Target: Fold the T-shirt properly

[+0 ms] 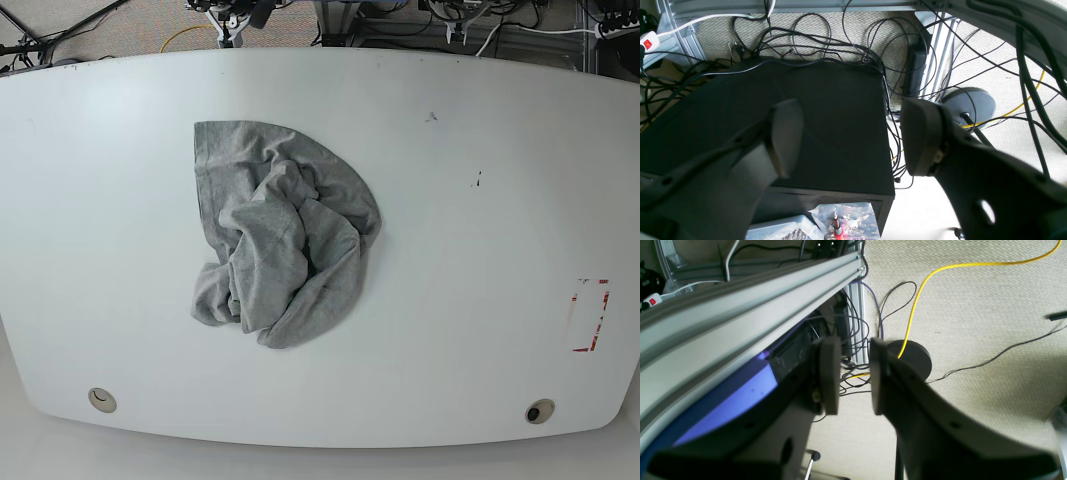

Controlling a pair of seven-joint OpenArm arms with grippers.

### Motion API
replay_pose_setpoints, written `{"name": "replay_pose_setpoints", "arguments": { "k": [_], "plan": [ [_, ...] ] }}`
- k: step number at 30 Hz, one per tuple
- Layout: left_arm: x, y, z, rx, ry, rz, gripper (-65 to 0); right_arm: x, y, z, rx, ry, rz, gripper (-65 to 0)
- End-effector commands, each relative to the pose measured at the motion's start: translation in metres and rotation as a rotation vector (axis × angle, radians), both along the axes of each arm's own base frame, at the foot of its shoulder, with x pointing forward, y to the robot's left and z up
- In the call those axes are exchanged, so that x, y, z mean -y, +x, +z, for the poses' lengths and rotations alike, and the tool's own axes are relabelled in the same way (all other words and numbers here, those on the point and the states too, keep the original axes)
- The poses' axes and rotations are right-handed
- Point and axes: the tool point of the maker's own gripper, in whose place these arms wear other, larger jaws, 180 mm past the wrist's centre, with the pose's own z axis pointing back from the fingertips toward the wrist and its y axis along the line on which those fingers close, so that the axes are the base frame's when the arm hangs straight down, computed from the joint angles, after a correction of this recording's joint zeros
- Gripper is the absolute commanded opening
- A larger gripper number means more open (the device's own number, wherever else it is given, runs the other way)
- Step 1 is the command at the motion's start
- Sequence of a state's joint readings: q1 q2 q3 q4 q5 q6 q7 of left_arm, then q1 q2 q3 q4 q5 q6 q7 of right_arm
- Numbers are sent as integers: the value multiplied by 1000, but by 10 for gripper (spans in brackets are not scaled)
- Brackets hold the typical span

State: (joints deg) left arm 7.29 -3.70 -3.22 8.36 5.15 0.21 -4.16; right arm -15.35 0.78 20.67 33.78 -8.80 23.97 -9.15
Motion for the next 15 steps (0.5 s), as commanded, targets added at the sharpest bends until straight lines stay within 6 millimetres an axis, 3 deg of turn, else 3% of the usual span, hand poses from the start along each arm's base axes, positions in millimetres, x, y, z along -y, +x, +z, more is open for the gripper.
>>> {"name": "replay_pose_setpoints", "arguments": {
  "k": [1,15],
  "plan": [
    [-5,-2,1,1,10,-6,-232,3,0,1,7,-3,-5,-512],
    [-10,2,16,119,26,-35,-235,9,-16,4,0,-19,-3,-512]
  ]
}}
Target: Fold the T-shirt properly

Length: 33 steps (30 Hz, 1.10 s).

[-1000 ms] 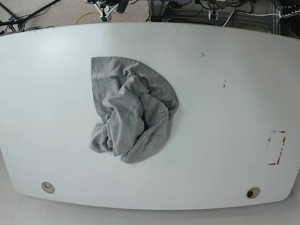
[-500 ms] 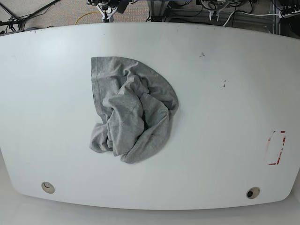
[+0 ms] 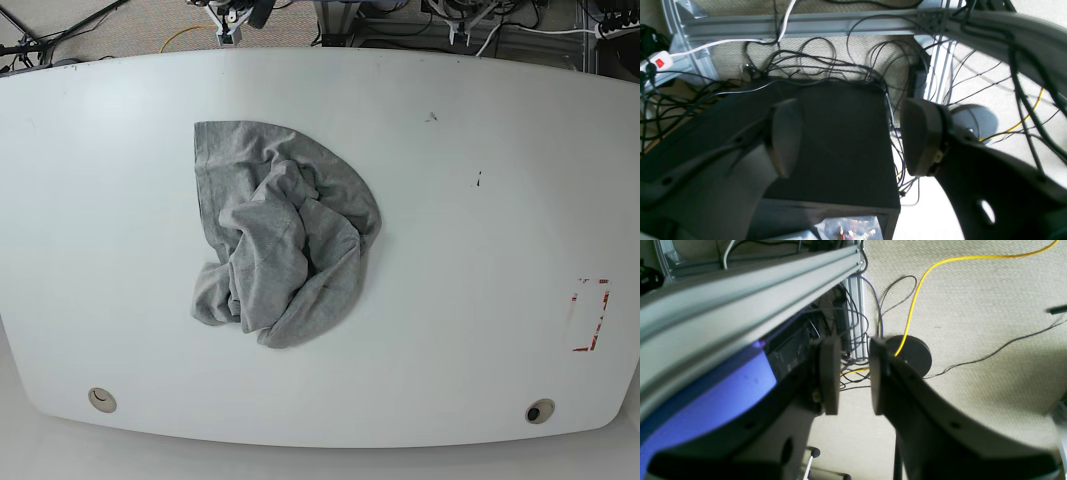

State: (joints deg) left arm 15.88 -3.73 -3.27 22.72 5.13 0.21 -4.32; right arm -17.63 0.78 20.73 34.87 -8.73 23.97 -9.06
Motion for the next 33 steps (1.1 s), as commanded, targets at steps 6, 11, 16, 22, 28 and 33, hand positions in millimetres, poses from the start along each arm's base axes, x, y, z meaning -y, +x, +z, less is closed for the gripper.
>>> {"name": "replay_pose_setpoints", "arguments": {
  "k": [6,11,16,22,28,33],
  "plan": [
    [-6,-5,15,58,17,-22,-235,4,4,18,87,-35,8,-512],
    [-6,-17,28,83,21,-36,-235,8,-3,31,102,-58,20,-512],
    [-6,-22,51,129,26,-60,-235,13,-6,51,137,-85,39,-514],
    [-3,-25,84,166,30,-85,-235,15,-8,79,197,-119,48,-514],
    [2,-31,119,219,28,-110,-235,14,-19,100,190,-130,104,-514],
    [-8,-30,149,263,57,-107,-235,11,-22,129,232,-112,108,-514]
  ]
}}
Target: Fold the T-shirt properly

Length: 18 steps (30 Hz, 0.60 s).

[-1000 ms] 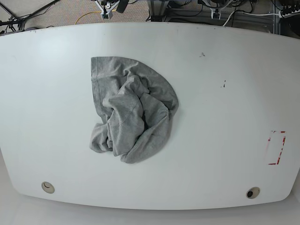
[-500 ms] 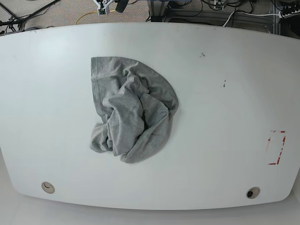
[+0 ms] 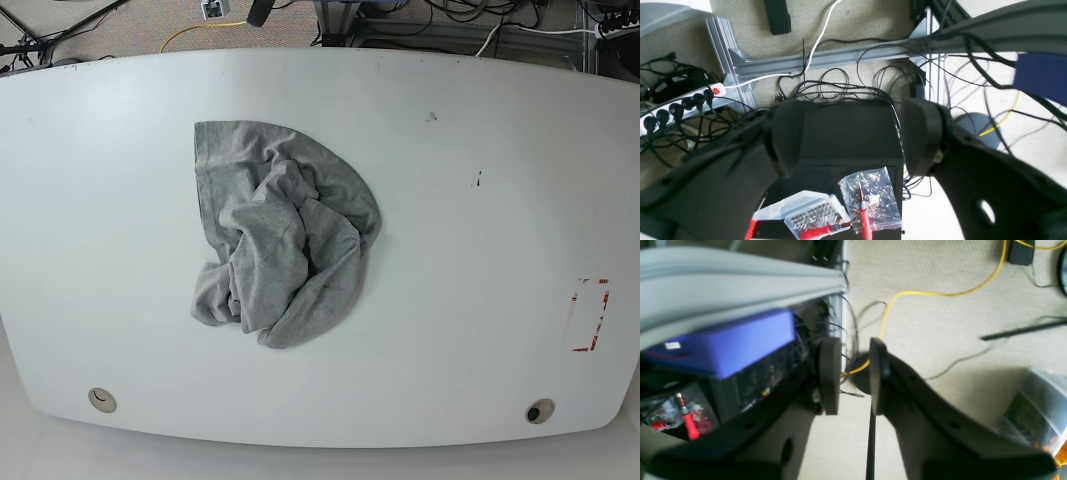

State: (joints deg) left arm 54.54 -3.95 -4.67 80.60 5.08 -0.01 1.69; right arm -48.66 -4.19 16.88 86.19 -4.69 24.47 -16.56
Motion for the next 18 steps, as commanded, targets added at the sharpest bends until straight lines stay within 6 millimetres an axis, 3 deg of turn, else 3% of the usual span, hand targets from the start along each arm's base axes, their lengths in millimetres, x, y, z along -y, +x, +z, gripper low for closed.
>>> {"name": "replay_pose_setpoints", "arguments": {
  "k": [1,5,10,18],
  "plan": [
    [-10,8,18,51,28,4,-235,1,3,18,40,3,13,-514],
    [-12,14,46,101,40,-9,-235,-9,-4,41,53,21,42,-514],
    [-11,39,89,203,54,-30,-231,-10,-3,72,92,6,59,-514],
    [1,83,138,357,47,-65,-212,-6,17,108,181,-26,85,-514]
  ]
}}
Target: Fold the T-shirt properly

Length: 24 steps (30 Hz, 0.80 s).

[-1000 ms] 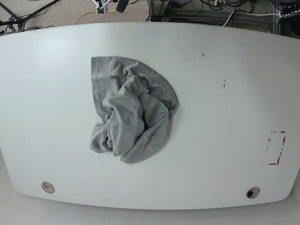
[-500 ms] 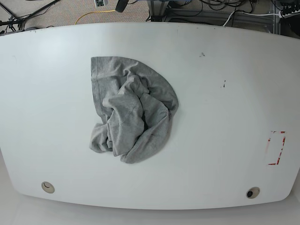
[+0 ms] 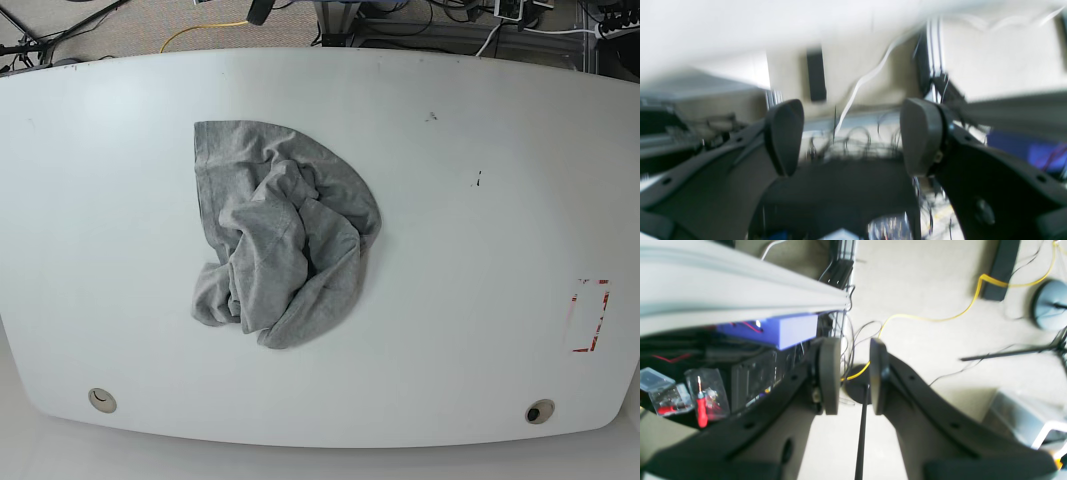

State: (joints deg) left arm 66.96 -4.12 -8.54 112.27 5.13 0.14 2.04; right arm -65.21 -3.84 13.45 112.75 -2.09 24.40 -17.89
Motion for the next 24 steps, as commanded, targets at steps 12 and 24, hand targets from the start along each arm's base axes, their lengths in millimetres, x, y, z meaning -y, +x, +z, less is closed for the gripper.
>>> {"name": "replay_pose_setpoints", "arguments": {
  "k": [12,24],
  "plan": [
    [24,52,18,158,-55,-39,-69,18,59,27,193,57,-127,-506],
    [115,104,33,297,-261,-205,-67,19,118,36,342,62,-134,-506]
  ]
}}
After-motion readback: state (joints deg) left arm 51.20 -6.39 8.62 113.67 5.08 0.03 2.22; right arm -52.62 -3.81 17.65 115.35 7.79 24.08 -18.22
